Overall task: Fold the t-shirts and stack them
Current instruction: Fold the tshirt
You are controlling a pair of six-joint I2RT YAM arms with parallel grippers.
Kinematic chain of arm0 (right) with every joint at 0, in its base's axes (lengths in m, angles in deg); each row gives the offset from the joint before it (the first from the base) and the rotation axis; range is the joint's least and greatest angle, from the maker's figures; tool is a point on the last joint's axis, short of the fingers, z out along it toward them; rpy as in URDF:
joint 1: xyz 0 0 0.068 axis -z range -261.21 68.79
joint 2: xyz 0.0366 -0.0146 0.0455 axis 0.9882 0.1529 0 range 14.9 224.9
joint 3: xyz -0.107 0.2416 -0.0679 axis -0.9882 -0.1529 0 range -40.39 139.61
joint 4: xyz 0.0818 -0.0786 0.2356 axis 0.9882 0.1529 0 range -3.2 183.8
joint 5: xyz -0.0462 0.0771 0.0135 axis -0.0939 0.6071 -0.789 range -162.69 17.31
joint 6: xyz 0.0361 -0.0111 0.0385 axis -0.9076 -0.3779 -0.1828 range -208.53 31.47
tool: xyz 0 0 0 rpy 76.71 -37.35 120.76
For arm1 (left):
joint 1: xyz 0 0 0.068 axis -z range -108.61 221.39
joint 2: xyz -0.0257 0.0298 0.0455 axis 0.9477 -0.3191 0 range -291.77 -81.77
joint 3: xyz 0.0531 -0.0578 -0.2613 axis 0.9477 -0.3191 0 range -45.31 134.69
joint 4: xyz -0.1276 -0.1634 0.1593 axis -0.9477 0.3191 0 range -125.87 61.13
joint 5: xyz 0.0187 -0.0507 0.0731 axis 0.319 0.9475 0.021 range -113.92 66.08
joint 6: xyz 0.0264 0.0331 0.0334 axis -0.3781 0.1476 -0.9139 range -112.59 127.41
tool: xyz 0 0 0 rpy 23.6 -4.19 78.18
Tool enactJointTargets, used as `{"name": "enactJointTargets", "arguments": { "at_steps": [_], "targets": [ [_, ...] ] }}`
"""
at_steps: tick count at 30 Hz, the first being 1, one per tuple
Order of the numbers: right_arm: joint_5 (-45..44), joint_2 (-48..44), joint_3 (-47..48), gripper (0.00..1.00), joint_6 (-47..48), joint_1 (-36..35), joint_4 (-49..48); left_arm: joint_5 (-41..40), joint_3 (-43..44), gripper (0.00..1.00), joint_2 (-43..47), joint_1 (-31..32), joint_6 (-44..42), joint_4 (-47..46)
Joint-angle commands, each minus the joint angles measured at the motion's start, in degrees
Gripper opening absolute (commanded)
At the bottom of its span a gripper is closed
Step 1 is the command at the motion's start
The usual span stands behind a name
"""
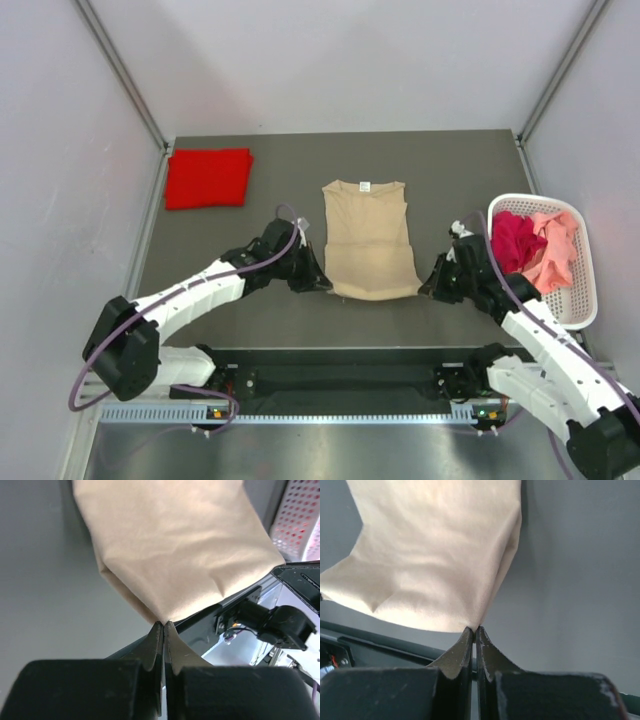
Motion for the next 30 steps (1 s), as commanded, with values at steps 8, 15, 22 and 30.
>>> {"name": "enactJointTargets", "arguments": {
  "at_steps": [8,15,22,30],
  "targets": [
    [-10.22,10.17,18.72,0.0,4.52,-0.4,0.84,-4.92,16.31,0.0,-4.44,-4.87,-6.86,6.03],
    [-9.27,22.37,29.44,0.0,8.65,2.76,-3.38,-2.99,26.94,0.0,-12.43,-10.15,-11.61,5.95],
    [-7.51,32.93,41.66,0.0,12.25,5.84,-5.66,0.0,35.56,0.0,-19.38,-14.89,-15.66,1.21],
    [-1.72,43.13,49.58,0.0,13.93,9.0,-11.2,5.45,41.19,0.0,-28.42,-18.76,-13.55,-8.81]
  ]
}}
